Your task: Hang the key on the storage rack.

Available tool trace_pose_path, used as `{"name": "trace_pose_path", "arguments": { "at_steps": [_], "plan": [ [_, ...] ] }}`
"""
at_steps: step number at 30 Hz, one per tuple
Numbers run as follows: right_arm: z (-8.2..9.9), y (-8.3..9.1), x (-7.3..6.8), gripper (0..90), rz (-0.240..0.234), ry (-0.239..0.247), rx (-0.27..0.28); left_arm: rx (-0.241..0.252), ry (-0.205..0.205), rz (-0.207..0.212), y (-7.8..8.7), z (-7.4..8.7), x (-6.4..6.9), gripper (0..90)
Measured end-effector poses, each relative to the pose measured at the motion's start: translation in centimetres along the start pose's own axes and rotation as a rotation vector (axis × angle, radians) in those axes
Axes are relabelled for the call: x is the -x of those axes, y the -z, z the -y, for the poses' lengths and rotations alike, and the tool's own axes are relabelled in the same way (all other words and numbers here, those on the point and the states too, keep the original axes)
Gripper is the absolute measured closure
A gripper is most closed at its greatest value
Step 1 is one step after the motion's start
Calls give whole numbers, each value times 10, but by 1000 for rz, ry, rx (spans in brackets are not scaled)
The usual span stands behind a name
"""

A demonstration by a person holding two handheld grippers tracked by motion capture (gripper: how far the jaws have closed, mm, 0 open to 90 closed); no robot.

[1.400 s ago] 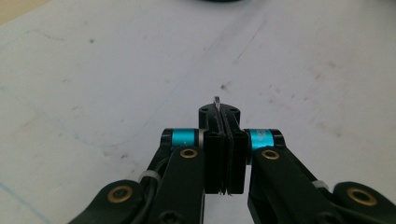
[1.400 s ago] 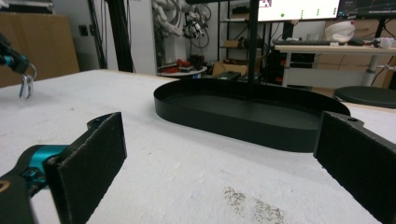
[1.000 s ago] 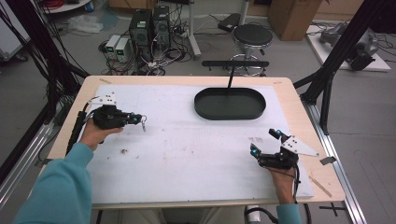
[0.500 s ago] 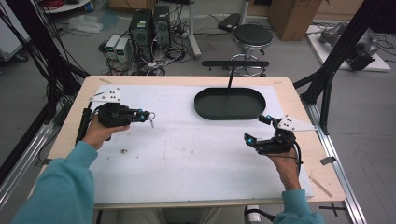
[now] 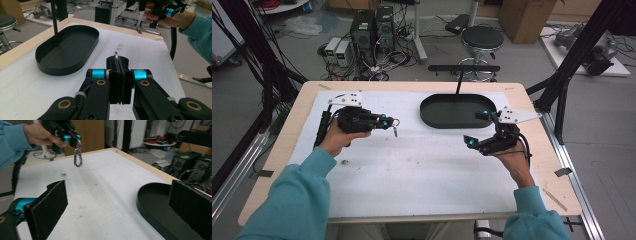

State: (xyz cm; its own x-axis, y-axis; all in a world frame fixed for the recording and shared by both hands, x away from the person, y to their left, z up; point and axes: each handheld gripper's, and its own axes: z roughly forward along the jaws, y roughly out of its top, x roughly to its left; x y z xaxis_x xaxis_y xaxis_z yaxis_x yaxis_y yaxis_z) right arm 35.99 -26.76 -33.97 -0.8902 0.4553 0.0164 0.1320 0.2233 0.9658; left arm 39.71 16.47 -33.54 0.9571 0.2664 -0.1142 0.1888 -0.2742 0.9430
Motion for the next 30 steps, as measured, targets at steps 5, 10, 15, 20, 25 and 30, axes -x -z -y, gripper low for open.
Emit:
{"name": "trace_pose_path", "arguments": {
  "at_steps": [5, 10, 15, 20, 25, 30],
  "plan": [
    [-12, -11, 2, 18, -54, 11, -15, 13, -11, 22, -14, -6, 6, 883],
    [-25, -19, 3, 19, -111, 17, -21, 29, -22, 48, -25, -12, 10, 882],
    [-34, -30, 4, 19, -151, 31, -46, 48, -37, 78, -38, -21, 15, 883],
    [-40, -43, 0, 24, -189, 60, -73, 55, -53, 111, -50, -28, 21, 883],
    [-43, -57, -3, 25, -229, 78, -105, 59, -63, 122, -55, -29, 25, 883],
    [-43, -66, -5, 52, -264, 83, -117, 59, -69, 121, -55, -29, 27, 883]
  ]
}}
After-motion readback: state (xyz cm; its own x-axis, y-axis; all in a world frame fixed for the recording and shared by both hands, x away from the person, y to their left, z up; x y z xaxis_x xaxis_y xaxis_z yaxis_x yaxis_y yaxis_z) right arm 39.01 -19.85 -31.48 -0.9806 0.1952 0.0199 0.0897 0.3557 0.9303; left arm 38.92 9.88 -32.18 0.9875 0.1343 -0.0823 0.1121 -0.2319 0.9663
